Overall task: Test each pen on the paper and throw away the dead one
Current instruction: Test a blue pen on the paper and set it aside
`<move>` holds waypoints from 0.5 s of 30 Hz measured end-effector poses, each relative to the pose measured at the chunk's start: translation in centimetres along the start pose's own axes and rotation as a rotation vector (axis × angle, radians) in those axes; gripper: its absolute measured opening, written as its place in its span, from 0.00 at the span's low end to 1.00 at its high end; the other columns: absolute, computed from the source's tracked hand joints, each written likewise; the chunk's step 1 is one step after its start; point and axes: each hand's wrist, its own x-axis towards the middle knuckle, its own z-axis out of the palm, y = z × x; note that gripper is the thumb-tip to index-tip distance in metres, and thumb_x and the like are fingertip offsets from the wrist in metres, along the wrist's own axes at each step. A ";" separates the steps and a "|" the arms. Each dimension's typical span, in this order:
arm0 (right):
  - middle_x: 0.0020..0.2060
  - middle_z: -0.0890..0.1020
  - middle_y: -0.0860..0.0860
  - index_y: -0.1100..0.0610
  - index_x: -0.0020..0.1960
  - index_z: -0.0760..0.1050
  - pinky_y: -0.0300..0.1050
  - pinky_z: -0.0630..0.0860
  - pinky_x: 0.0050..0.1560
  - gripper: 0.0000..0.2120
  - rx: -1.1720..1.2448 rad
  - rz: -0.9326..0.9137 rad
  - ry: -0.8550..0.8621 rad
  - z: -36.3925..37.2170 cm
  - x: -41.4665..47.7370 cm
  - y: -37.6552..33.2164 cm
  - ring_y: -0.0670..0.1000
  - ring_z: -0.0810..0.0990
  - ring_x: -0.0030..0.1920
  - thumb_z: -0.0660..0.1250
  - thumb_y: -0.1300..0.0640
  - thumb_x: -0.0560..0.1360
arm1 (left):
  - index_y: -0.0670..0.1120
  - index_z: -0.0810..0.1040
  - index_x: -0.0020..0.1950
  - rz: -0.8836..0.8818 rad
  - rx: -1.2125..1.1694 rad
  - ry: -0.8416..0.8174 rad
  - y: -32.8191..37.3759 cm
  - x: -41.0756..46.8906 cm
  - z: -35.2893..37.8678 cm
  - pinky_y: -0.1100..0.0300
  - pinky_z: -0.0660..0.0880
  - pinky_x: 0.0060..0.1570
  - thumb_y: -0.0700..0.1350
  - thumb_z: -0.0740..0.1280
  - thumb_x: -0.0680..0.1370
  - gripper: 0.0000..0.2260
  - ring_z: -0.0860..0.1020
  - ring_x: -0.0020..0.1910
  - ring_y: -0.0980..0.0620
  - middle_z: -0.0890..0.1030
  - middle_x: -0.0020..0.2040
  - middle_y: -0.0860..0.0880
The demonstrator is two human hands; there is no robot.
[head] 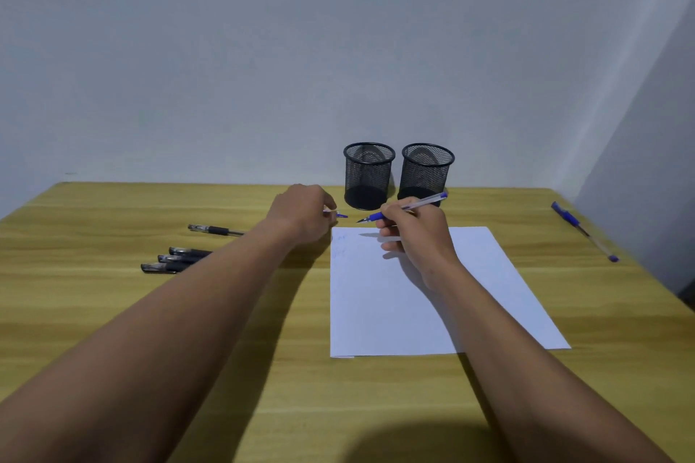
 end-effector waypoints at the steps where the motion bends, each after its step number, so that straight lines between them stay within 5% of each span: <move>1: 0.36 0.83 0.56 0.60 0.48 0.80 0.44 0.80 0.31 0.05 0.005 -0.004 -0.006 -0.2 0.1 0.0 0.50 0.80 0.35 0.69 0.59 0.80 | 0.55 0.83 0.57 0.012 0.032 0.013 0.0 0.1 0.4 0.53 0.76 0.50 0.50 0.66 0.78 0.10 0.78 0.56 0.45 0.84 0.54 0.51; 4: 0.37 0.82 0.56 0.58 0.46 0.81 0.45 0.82 0.34 0.04 0.009 -0.011 -0.003 -0.7 0.2 -0.1 0.50 0.81 0.38 0.70 0.60 0.79 | 0.55 0.84 0.53 0.037 0.055 0.078 -0.1 0.0 0.6 0.53 0.74 0.47 0.49 0.68 0.78 0.07 0.78 0.54 0.44 0.84 0.51 0.51; 8: 0.39 0.84 0.53 0.55 0.44 0.81 0.46 0.79 0.38 0.04 0.140 -0.001 -0.004 -1.0 -0.1 -0.7 0.49 0.84 0.40 0.70 0.60 0.78 | 0.51 0.85 0.49 0.067 -0.259 0.131 0.4 -1.6 -0.7 0.53 0.78 0.47 0.45 0.70 0.75 0.05 0.81 0.45 0.50 0.85 0.43 0.52; 15: 0.38 0.87 0.51 0.57 0.48 0.81 0.42 0.83 0.43 0.01 0.241 -0.025 -0.065 -1.9 -1.9 -2.8 0.47 0.87 0.42 0.71 0.61 0.78 | 0.51 0.86 0.49 0.129 -0.556 0.117 2.6 -4.6 -4.1 0.71 0.72 0.40 0.45 0.73 0.76 0.04 0.82 0.44 0.55 0.86 0.42 0.53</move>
